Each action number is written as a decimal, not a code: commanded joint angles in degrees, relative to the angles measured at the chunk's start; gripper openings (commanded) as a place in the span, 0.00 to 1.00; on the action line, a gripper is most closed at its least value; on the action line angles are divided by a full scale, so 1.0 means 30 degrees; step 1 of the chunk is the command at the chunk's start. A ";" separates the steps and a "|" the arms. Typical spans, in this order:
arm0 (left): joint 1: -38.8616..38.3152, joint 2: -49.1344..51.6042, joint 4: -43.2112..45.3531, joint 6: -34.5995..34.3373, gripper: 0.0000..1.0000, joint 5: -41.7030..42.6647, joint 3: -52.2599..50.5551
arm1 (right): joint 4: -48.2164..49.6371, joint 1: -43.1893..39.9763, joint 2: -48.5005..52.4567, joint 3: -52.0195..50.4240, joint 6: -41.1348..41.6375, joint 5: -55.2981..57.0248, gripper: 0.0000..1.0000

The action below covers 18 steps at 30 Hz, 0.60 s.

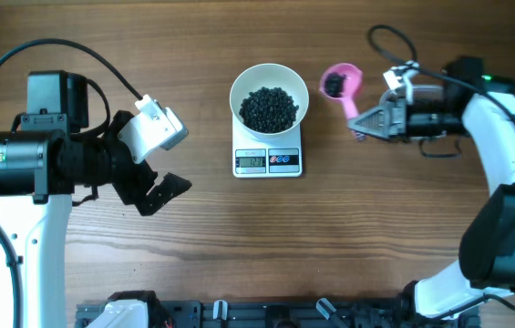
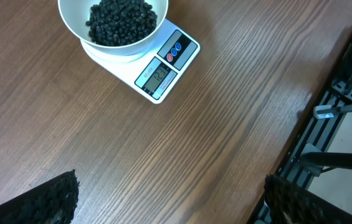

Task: Scoop item into bowl and weigh 150g on scale
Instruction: 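Lift the filled scoop and carry it left over the white bowl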

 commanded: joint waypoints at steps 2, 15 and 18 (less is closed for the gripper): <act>0.0102 -0.0189 -0.0022 0.0182 1.00 0.0146 0.0270 | 0.2433 0.1982 -0.0612 -0.0066 0.1180 -0.0270 0.04; 0.0102 -0.0189 -0.0022 0.0182 1.00 0.0146 0.0270 | 0.6790 0.6186 -0.0692 0.0000 0.2492 0.7941 0.05; 0.0102 -0.0189 -0.0022 0.0182 1.00 0.0146 0.0270 | 0.6827 0.6841 -0.0933 0.0240 0.2499 0.9712 0.04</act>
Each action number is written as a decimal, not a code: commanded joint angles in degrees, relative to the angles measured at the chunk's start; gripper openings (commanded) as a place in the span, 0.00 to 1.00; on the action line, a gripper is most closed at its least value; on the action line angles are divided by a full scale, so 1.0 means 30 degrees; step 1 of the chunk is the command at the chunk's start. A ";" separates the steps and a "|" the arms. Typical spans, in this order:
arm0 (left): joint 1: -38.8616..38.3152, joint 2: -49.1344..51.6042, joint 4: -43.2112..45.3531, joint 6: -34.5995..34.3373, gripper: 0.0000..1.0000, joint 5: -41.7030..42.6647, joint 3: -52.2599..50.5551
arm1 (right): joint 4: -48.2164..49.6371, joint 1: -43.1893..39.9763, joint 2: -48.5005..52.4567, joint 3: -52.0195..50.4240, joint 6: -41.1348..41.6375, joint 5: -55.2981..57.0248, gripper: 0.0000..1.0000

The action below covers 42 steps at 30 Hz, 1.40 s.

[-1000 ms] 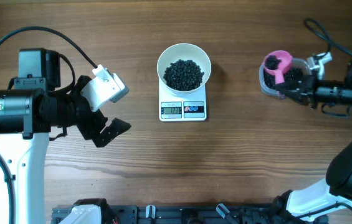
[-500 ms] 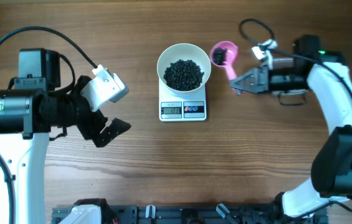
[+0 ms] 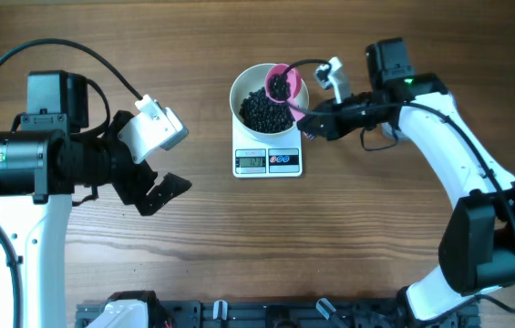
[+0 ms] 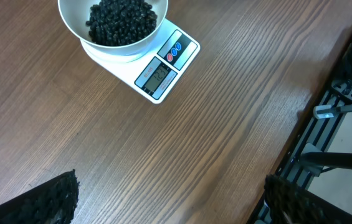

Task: Scoop item into bowl and weigh 150g on scale
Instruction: 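Lift the filled scoop and carry it left over the white bowl, then tilt the scoop over the bowl to pour beans in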

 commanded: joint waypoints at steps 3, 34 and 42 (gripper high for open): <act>0.0102 -0.0189 -0.0022 0.0182 1.00 0.0146 0.0270 | 0.0124 0.1319 -0.1435 0.0517 0.0175 0.5464 0.04; 0.0102 -0.0189 -0.0022 0.0182 1.00 0.0146 0.0270 | 0.0342 0.5238 -0.3147 0.0517 -0.0838 1.5591 0.04; 0.0102 -0.0189 -0.0022 0.0182 1.00 0.0146 0.0270 | 0.0386 0.5457 -0.3162 0.0517 -0.0874 1.5584 0.04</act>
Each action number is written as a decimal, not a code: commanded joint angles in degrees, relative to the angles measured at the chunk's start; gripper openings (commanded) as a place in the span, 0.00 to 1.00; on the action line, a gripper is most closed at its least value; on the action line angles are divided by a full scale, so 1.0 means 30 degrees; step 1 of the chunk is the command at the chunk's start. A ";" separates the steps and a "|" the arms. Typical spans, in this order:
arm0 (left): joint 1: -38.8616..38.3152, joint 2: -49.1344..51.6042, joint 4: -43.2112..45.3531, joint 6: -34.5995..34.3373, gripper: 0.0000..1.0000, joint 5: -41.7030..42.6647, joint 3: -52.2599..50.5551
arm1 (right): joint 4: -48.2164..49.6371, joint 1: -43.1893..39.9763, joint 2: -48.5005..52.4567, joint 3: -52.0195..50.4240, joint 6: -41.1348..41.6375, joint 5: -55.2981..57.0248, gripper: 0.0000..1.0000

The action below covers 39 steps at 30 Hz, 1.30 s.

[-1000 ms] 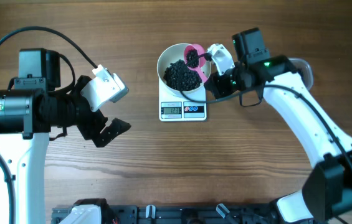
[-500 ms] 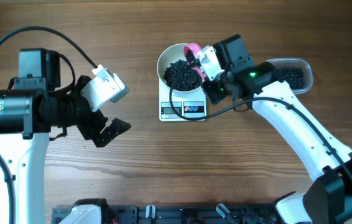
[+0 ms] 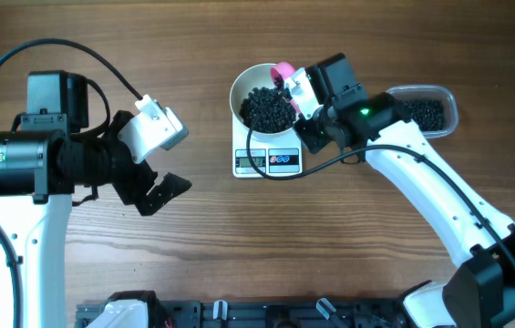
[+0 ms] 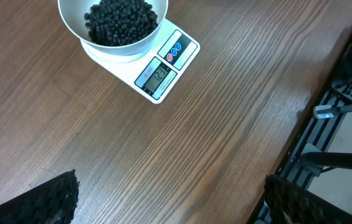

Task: Scoop item into bowl and weigh 150g on scale
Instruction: 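Tilt the scoop over the bowl to pour beans in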

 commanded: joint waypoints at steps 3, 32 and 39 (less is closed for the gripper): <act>0.0102 -0.0189 -0.0022 0.0182 1.00 0.0138 0.0270 | 0.0160 0.0073 -0.0393 0.0488 -0.0270 0.0459 0.04; 0.0102 -0.0189 -0.0022 0.0182 1.00 0.0138 0.0270 | 0.1676 0.0109 -0.0393 0.0488 -0.2266 0.1741 0.04; 0.0102 -0.0189 -0.0022 0.0182 1.00 0.0138 0.0270 | 0.1603 0.0102 -0.0393 0.0488 -0.2259 0.2069 0.04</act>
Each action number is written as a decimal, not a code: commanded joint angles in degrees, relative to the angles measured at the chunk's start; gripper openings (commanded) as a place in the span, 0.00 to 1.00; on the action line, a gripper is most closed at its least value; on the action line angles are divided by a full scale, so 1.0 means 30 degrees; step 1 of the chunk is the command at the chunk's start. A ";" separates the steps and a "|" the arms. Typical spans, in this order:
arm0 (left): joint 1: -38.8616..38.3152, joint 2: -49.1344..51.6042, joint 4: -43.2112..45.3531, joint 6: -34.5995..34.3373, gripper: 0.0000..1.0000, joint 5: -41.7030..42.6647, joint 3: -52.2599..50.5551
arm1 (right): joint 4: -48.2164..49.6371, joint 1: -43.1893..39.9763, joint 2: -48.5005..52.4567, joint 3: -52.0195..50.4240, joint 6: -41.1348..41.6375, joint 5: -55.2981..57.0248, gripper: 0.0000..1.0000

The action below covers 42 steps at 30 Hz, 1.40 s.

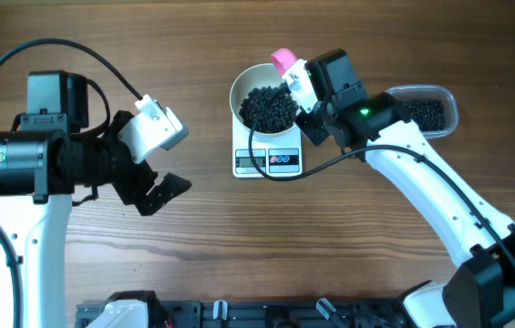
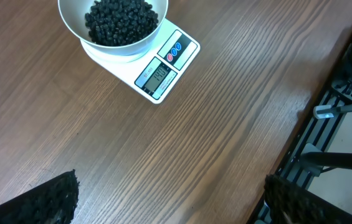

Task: Scoop item into bowl and weigh 150g on scale
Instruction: 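Tilt the scoop over the bowl to pour beans in, then carry the empty scoop right back over the bean tub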

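Note:
A white bowl (image 1: 269,105) heaped with black beans sits on a small white scale (image 1: 268,161). Both show again in the left wrist view, the bowl (image 2: 113,25) at the top and the scale (image 2: 158,73) with its display lit. A pink scoop (image 1: 283,61) hangs tipped over the bowl's far right rim; my right gripper (image 1: 299,82) is shut on its handle. No beans show in the scoop. My left gripper (image 1: 157,191) hovers open and empty left of the scale, its black fingertips (image 2: 54,199) wide apart above bare wood.
A clear tub (image 1: 426,109) of black beans lies at the far right, partly under the right arm. A black rail (image 1: 266,314) runs along the table's near edge. The left arm's body (image 1: 29,164) fills the left side.
The pink scoop has moved slightly farther out past the bowl's far rim. The scale's display shows a different reading. The left arm has not moved.
My right gripper held the scoop, loaded with beans, to the right of the bowl. Then the loaded scoop was over the bowl. Then it stood tipped at the bowl's far rim, and now a little beyond it. The left gripper stayed open and still.

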 commanded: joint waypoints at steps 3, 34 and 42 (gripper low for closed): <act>0.0102 -0.0189 -0.0022 0.0182 1.00 0.0146 0.0270 | 0.0095 0.0095 -0.0393 0.0488 -0.0393 0.1071 0.04; 0.0102 -0.0189 -0.0022 0.0182 1.00 0.0146 0.0270 | -0.2346 -0.2113 -0.2113 0.0736 0.4758 0.1239 0.04; 0.0102 -0.0189 -0.0022 0.0182 1.00 0.0146 0.0270 | -0.6535 -0.6382 -0.4284 0.1537 0.6280 -0.3366 0.04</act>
